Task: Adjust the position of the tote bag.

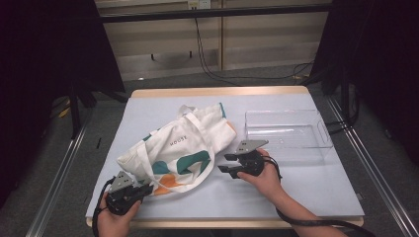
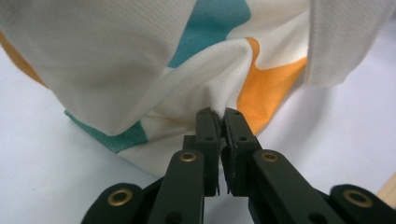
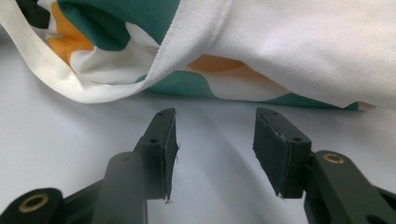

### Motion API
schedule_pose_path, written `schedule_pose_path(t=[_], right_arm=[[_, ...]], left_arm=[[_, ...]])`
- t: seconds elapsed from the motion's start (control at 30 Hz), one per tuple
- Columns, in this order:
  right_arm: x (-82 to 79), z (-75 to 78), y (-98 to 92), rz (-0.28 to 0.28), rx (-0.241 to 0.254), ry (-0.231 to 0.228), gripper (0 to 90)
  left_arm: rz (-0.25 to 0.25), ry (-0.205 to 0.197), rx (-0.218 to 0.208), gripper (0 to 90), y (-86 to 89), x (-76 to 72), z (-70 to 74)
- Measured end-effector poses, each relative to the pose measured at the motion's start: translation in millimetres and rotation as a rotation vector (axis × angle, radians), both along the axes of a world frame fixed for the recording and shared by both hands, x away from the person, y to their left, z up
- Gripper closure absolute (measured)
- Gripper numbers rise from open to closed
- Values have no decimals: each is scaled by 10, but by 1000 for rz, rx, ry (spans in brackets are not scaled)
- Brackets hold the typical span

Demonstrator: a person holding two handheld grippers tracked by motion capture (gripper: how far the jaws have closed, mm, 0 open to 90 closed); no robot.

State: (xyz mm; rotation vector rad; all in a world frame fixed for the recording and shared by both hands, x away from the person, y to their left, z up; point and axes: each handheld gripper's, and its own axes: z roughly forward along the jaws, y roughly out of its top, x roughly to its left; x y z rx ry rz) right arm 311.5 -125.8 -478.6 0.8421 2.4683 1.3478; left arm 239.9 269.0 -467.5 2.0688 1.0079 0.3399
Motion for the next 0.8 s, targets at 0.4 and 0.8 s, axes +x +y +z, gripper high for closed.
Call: schedule_pose_path(t=[0.4,0.8], right_arm=[[80,-6,182,-47,-19,-8,482],[129,25,82,-125,-10,-23,378]], left_arm=[[5,-5,8,863,68,56,-1],[6,-2,8,863,119,117,2]])
